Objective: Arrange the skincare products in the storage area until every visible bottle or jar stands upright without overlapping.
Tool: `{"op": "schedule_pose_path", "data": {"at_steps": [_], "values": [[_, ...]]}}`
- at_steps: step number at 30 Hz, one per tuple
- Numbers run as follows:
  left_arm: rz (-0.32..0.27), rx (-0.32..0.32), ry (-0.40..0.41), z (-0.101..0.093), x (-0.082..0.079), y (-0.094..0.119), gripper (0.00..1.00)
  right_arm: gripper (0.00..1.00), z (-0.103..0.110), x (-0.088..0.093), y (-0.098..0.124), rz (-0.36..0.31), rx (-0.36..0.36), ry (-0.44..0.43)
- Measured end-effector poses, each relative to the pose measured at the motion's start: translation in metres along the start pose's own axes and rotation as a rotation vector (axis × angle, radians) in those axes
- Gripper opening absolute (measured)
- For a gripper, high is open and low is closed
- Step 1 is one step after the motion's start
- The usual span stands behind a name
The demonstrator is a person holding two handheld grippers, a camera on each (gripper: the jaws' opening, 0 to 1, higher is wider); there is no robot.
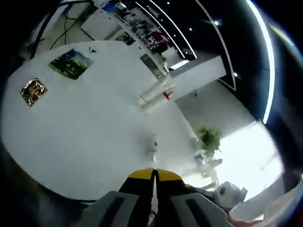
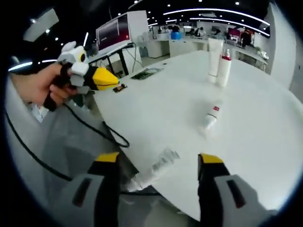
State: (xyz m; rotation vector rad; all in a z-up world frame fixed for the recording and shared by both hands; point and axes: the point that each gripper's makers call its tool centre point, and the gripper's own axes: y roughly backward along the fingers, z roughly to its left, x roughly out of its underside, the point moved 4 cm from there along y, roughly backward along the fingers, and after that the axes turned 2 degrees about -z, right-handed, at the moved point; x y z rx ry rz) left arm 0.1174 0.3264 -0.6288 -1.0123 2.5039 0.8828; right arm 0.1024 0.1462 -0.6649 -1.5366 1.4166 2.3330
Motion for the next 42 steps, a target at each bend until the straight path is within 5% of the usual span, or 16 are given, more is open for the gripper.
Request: {"op": "schedule_pose_path", "data": {"at_steps": [7, 12, 18, 22, 26, 30, 39, 42], "values": [[-0.013, 0.034, 0.058, -0.002, -0.005, 0.001, 0.01, 0.63, -0.012, 0.009, -0.004, 0.051, 0.013, -0.054], [-0.008, 0.036, 0.064, -0.004, -0.004, 0.002, 0.01, 0.62, -0.024, 0.006, 0.001, 0.029, -0.013, -0.083], [0.007, 0.035, 0.047, -0.005, -0.001, 0.001, 0.01, 0.55, -0.021, 0.011, 0.004, 0.116, -0.205, 0.124], [0.002, 0.032, 0.051, -0.004, -0.001, 0.000, 0.01, 0.53, -0.014, 0.023, 0.003, 0.223, -0.286, 0.366], [-0.009, 0.030, 0.051, -0.004, -0.003, 0.001, 0.01, 0.38, -0.012, 0.044, -0.007, 0.377, -0.305, 0.522], [-0.016, 0.028, 0.037, -0.005, -0.004, 0.002, 0.02, 0.32, -0.016, 0.054, -0.021, 0.413, -0.269, 0.588], [0.001, 0.033, 0.002, -0.007, 0.000, 0.001, 0.07, 0.21, -0.017, 0.053, -0.030, 0.342, -0.245, 0.505], [0.004, 0.043, 0.008, -0.008, 0.001, 0.000, 0.10, 0.20, -0.017, 0.052, -0.029, 0.332, -0.252, 0.369]]}}
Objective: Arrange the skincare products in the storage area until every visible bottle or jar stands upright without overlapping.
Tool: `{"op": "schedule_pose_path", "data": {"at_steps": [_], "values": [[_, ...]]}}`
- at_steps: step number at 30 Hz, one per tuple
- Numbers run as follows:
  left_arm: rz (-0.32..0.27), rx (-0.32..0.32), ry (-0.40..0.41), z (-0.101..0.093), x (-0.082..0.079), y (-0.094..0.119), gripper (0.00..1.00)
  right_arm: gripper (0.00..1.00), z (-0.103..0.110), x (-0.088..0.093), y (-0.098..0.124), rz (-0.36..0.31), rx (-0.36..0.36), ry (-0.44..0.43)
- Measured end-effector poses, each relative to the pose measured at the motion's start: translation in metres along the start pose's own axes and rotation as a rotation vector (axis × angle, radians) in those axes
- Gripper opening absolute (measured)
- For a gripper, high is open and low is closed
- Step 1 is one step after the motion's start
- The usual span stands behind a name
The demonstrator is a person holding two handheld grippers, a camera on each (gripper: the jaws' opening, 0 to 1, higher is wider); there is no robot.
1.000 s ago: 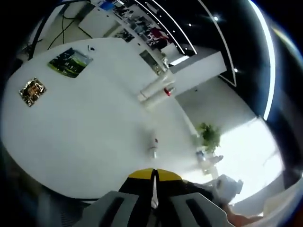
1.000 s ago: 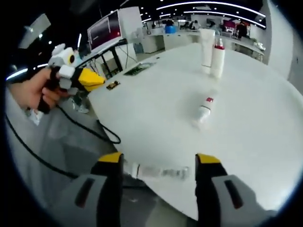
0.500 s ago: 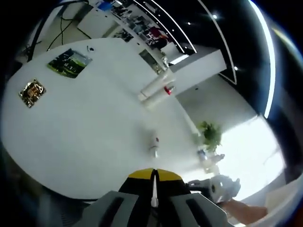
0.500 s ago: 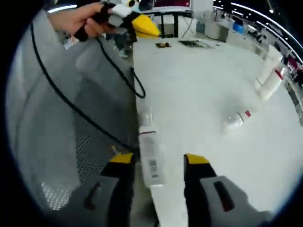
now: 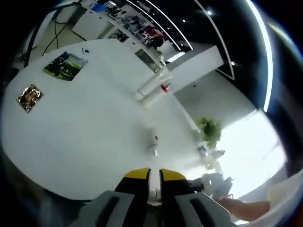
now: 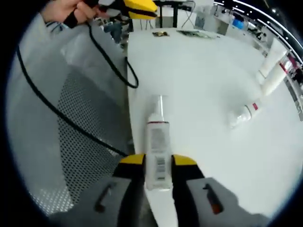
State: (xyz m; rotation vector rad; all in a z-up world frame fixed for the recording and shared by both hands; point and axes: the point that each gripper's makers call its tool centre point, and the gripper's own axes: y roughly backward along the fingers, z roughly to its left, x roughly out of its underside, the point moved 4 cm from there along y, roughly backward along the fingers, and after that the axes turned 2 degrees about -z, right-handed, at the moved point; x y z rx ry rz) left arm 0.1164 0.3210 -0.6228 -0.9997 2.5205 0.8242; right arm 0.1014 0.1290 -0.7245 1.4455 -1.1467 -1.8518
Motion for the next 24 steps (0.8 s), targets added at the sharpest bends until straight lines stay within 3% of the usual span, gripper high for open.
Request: {"op": "schedule_pose_path", "data": {"at_steps": [8, 10, 12, 16, 21, 24], "values": [[-0.024, 0.072, -0.012, -0.011, -0.002, 0.002, 0.22, 0.20, -0.005, -0.033, 0.023, -0.251, -0.047, -0.265], [-0.029, 0.091, -0.018, -0.014, -0.003, 0.003, 0.24, 0.20, -0.004, -0.046, 0.031, -0.338, -0.088, -0.345], [-0.034, 0.108, -0.023, -0.016, -0.003, 0.004, 0.25, 0.20, 0.000, -0.060, 0.039, -0.421, -0.133, -0.390], [-0.045, 0.137, -0.013, -0.019, -0.005, 0.006, 0.28, 0.20, 0.007, -0.077, 0.048, -0.515, -0.192, -0.450], [-0.070, 0.242, -0.009, -0.032, -0.008, 0.011, 0.34, 0.20, 0.020, -0.107, 0.062, -0.669, -0.320, -0.553], [-0.066, 0.296, -0.005, -0.041, -0.008, 0.011, 0.37, 0.20, 0.027, -0.119, 0.067, -0.716, -0.385, -0.589]]}}
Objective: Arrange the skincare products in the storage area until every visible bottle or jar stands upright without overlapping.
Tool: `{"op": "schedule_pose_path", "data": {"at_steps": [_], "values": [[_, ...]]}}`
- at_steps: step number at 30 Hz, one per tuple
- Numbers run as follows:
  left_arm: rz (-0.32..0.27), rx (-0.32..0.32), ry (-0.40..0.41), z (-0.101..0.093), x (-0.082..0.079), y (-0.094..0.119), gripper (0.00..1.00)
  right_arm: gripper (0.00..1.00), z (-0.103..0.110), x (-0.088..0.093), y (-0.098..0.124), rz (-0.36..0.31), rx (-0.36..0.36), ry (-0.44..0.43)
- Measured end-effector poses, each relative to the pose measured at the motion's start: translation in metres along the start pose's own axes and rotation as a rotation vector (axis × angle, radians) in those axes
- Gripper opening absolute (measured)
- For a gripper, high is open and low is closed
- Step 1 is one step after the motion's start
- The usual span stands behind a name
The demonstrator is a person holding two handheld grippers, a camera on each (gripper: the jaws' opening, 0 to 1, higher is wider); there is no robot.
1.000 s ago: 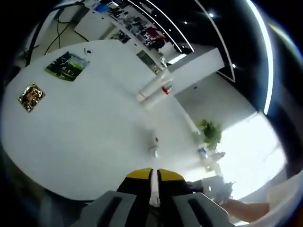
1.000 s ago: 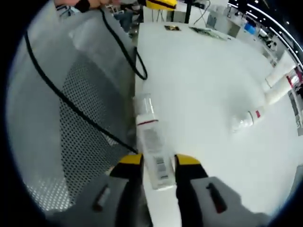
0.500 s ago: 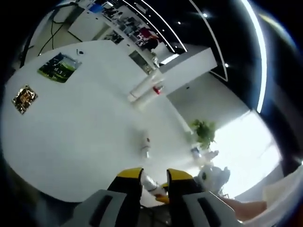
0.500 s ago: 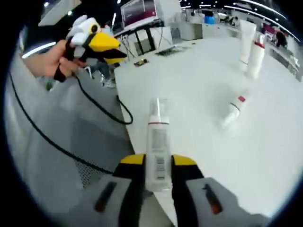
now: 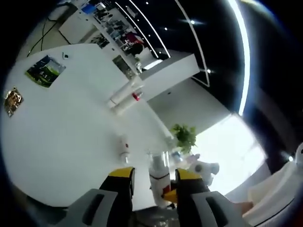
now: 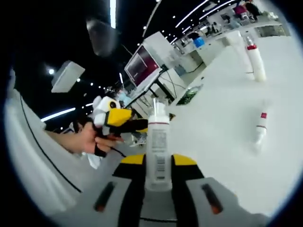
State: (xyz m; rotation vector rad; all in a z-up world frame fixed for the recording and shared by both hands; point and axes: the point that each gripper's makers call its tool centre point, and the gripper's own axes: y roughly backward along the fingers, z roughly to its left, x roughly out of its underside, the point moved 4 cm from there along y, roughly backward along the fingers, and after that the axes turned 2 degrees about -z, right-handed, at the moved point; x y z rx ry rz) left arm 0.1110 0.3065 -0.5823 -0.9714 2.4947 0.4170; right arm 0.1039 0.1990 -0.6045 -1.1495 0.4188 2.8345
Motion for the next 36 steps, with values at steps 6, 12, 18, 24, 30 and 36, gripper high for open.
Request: {"op": "schedule_pose_path", "data": {"at_steps": [6, 12, 18, 24, 30, 36], "values": [[-0.016, 0.084, -0.012, -0.019, 0.002, -0.009, 0.41, 0.20, 0.018, -0.008, -0.006, -0.042, -0.098, -0.049], [0.020, 0.150, -0.026, -0.030, 0.012, -0.019, 0.37, 0.20, 0.030, -0.013, -0.006, -0.070, -0.178, -0.082], [0.021, 0.213, -0.002, -0.040, 0.009, -0.021, 0.25, 0.20, 0.037, -0.020, -0.004, -0.098, -0.240, -0.126], [0.024, 0.212, -0.084, -0.046, 0.008, -0.017, 0.24, 0.22, 0.040, -0.021, -0.006, -0.085, -0.254, -0.075], [0.053, 0.105, -0.258, -0.040, 0.008, -0.015, 0.23, 0.32, 0.030, -0.019, -0.004, -0.005, -0.158, 0.093], [0.044, 0.028, -0.410, -0.036, -0.003, -0.012, 0.23, 0.36, 0.036, -0.046, 0.014, -0.010, -0.092, 0.225]]}}
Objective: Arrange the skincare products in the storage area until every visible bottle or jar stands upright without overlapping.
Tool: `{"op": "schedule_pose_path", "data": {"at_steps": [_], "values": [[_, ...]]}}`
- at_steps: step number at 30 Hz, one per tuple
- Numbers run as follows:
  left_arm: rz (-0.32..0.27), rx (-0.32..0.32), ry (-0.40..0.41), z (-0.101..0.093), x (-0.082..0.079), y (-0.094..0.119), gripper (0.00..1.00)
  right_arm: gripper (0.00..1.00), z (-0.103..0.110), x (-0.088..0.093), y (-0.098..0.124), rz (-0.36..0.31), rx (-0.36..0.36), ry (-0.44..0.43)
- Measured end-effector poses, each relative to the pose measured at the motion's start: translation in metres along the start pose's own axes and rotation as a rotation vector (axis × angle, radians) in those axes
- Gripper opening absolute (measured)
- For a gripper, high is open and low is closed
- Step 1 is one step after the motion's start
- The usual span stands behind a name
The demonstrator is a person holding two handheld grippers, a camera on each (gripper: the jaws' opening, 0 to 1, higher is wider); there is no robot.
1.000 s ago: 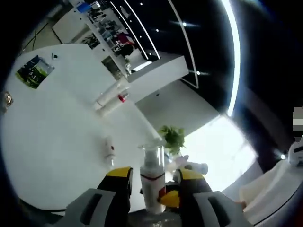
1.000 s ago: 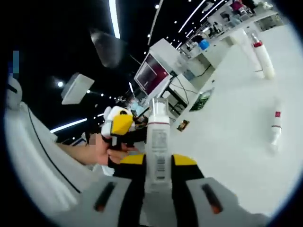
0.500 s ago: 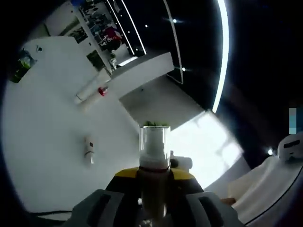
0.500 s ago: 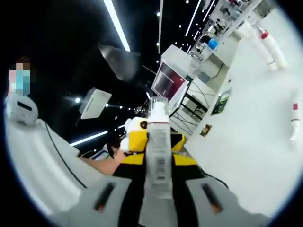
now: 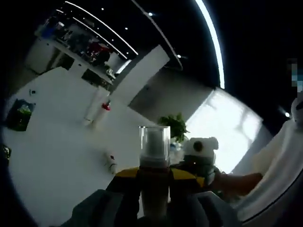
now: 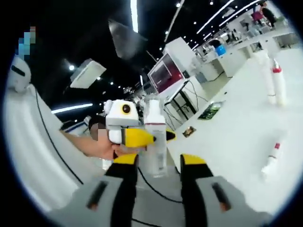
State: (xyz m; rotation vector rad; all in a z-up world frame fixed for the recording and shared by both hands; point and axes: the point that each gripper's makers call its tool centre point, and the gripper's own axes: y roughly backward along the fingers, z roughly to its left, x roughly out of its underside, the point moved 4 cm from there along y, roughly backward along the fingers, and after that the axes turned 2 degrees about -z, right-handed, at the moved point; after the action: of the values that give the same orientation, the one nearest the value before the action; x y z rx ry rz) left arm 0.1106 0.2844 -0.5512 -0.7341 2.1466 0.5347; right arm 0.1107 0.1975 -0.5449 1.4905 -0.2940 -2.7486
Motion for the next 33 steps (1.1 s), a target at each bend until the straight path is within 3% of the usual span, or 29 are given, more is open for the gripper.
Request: {"op": "schedule_pose_path", "data": {"at_steps": [4, 8, 14, 16, 18, 25, 26, 27, 30, 33], "values": [[0.044, -0.012, -0.112, -0.003, 0.002, -0.005, 0.23, 0.40, 0.004, -0.030, 0.004, -0.042, 0.060, 0.097], [0.075, 0.001, -0.188, -0.012, 0.006, -0.014, 0.23, 0.41, 0.008, -0.043, -0.003, -0.031, 0.093, 0.130], [0.105, 0.030, -0.270, -0.026, 0.007, -0.023, 0.23, 0.35, 0.008, -0.039, -0.011, 0.005, 0.126, 0.126], [0.116, 0.031, -0.307, -0.028, 0.008, -0.023, 0.23, 0.28, 0.009, -0.035, -0.013, 0.020, 0.138, 0.117], [0.137, 0.021, -0.307, -0.025, 0.009, -0.023, 0.23, 0.24, 0.011, -0.030, -0.014, 0.047, 0.145, 0.123], [0.124, 0.018, -0.265, -0.023, 0.013, -0.021, 0.24, 0.22, 0.011, -0.028, -0.019, 0.078, 0.165, 0.174], [0.147, -0.003, -0.193, -0.020, 0.016, -0.021, 0.25, 0.22, 0.009, -0.026, -0.020, 0.097, 0.172, 0.193], [0.154, -0.021, -0.187, -0.017, 0.017, -0.020, 0.26, 0.22, 0.008, -0.026, -0.020, 0.100, 0.177, 0.202], [0.120, -0.078, -0.235, -0.007, 0.014, -0.017, 0.34, 0.22, 0.005, -0.030, -0.021, 0.084, 0.187, 0.219], [0.147, -0.176, -0.289, 0.013, 0.017, -0.007, 0.43, 0.22, -0.005, -0.042, -0.018, 0.048, 0.213, 0.228]]}}
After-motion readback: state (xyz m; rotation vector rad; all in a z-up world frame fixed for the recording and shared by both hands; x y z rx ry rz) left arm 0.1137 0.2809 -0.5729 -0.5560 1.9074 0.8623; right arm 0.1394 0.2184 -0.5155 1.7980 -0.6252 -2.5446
